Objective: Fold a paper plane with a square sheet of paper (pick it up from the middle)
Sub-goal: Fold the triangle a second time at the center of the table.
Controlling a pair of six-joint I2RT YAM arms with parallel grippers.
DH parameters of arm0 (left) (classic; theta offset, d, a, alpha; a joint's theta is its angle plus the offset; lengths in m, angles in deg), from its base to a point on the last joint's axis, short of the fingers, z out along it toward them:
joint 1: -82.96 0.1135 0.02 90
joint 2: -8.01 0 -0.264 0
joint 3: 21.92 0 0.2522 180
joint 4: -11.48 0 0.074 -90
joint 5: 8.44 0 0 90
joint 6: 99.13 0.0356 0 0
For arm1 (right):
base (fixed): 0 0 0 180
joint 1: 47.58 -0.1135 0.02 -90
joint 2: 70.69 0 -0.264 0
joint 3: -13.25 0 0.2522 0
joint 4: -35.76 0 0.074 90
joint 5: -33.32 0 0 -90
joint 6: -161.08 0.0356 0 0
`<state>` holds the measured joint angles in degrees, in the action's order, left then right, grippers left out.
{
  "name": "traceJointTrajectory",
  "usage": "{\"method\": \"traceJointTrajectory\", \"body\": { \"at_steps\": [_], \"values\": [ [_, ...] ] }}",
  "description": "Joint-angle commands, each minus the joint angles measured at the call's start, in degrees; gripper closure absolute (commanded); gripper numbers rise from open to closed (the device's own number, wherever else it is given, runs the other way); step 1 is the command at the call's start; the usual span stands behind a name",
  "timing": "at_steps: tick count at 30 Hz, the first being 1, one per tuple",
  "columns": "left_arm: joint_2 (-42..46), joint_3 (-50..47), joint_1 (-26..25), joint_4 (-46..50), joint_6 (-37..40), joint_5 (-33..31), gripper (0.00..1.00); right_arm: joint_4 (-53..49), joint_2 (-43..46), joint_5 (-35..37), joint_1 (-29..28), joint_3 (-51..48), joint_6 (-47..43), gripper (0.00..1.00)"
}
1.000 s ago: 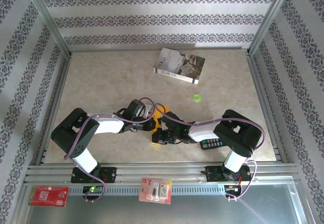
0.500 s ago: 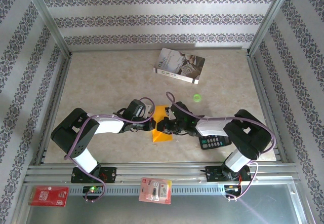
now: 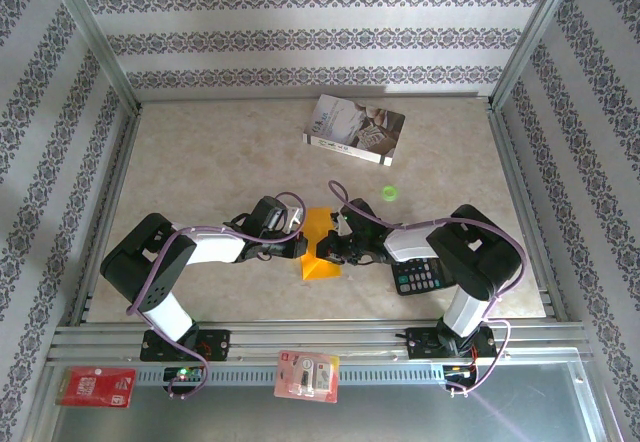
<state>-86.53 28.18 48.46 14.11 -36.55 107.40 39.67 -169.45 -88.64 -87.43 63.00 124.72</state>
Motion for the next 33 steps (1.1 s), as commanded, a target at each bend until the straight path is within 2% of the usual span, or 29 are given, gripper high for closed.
{"method": "traceJointTrajectory", "body": {
  "at_steps": [1,4,11,15,17,19,23,25,33],
  "values": [
    [-1.6,-1.3,0.4,9.9,1.1,-6.7,1.00,-1.5,-2.2,1.2,0.2,-0.1,-1.7,0.95],
    [-0.1,-0.1,0.4,11.0,1.0,-6.3,0.96,-1.5,-2.4,1.4,0.2,-0.7,-1.4,0.95],
    [10.2,0.8,0.4,14.6,-0.6,-6.9,0.68,-1.5,-2.2,2.4,0.1,-2.0,-0.5,0.95],
    [17.9,-3.0,-0.1,13.8,-5.0,-5.6,0.63,-1.0,-2.5,2.8,0.1,-2.2,0.3,0.96],
    [21.1,-5.7,-1.2,12.0,-8.1,-3.2,0.68,-0.9,-2.6,2.9,0.1,-2.2,0.5,0.96],
    [22.4,-7.6,-2.5,10.5,-10.5,-0.6,0.82,-1.0,-2.6,3.0,0.0,-2.2,0.6,0.96],
    [20.5,-9.5,-5.1,5.6,-13.3,4.2,0.97,-1.1,-2.7,3.1,0.0,-2.2,0.5,0.96],
    [18.1,-9.0,-6.1,3.2,-14.3,5.6,1.00,-1.0,-2.9,3.2,0.0,-2.1,0.6,0.96],
    [10.2,-5.7,-8.3,0.1,-15.1,5.0,1.00,-1.0,-2.9,3.3,0.0,-2.1,1.0,0.96]
  ]
}}
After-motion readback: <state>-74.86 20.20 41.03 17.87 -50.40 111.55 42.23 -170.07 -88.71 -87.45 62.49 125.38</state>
